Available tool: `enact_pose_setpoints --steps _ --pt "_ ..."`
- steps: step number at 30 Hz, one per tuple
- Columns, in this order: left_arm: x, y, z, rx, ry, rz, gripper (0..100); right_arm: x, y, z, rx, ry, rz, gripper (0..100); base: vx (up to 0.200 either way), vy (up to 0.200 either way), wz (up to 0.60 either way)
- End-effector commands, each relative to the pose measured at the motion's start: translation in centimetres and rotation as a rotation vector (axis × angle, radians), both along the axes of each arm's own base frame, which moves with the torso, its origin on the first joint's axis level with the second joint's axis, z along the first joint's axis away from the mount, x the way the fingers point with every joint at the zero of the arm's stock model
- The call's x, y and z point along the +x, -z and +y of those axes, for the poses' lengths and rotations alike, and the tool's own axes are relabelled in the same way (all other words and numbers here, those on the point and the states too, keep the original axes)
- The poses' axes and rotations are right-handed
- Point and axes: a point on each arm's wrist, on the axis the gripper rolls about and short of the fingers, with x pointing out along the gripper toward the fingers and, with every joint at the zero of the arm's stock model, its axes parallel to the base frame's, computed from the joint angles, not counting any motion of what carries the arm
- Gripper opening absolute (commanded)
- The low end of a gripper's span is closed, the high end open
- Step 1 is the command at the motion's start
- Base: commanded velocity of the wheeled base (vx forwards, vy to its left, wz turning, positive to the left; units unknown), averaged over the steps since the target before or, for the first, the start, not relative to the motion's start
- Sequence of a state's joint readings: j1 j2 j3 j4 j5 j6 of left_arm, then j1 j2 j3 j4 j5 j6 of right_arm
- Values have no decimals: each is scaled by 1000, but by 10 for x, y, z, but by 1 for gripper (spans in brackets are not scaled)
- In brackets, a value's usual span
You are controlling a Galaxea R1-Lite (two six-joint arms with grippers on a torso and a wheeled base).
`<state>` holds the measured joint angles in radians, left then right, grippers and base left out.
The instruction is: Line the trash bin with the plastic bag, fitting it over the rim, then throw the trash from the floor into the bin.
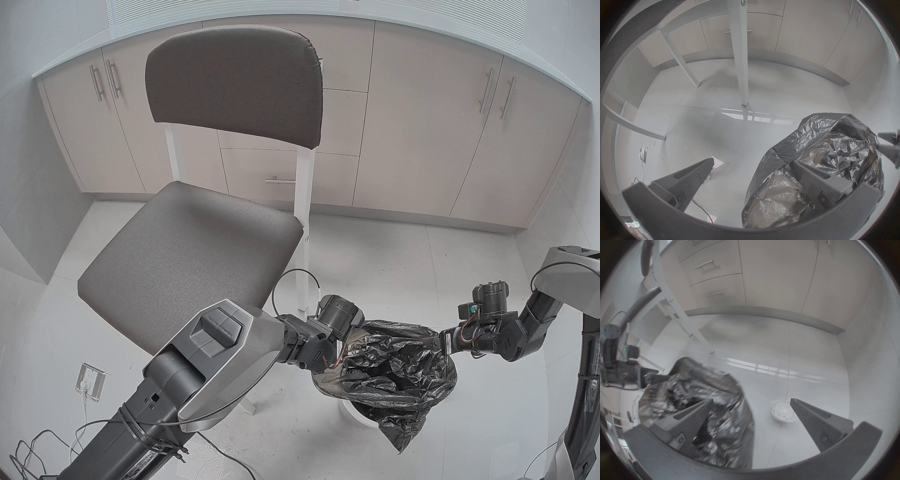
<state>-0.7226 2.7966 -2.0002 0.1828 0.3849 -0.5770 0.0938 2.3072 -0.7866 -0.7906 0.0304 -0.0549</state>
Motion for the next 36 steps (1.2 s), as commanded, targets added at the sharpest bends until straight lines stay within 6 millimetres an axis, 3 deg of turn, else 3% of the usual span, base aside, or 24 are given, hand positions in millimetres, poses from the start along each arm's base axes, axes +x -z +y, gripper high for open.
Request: enact_pose_setpoints --steps 1,15,29,36 --pt "0 1 0 0 -1 1 100 -38 -30 13 37 -86 -6 100 0 0 0" --pt "0 1 0 1 -2 0 100 -85 26 4 16 -70 156 100 0 0 0" --pt "0 1 0 1 -4 -1 100 -157 47 -4 -4 -82 223 100 0 0 0" --pt "0 1 1 1 -6 -1 100 -159 59 -3 -30 -84 241 100 0 0 0"
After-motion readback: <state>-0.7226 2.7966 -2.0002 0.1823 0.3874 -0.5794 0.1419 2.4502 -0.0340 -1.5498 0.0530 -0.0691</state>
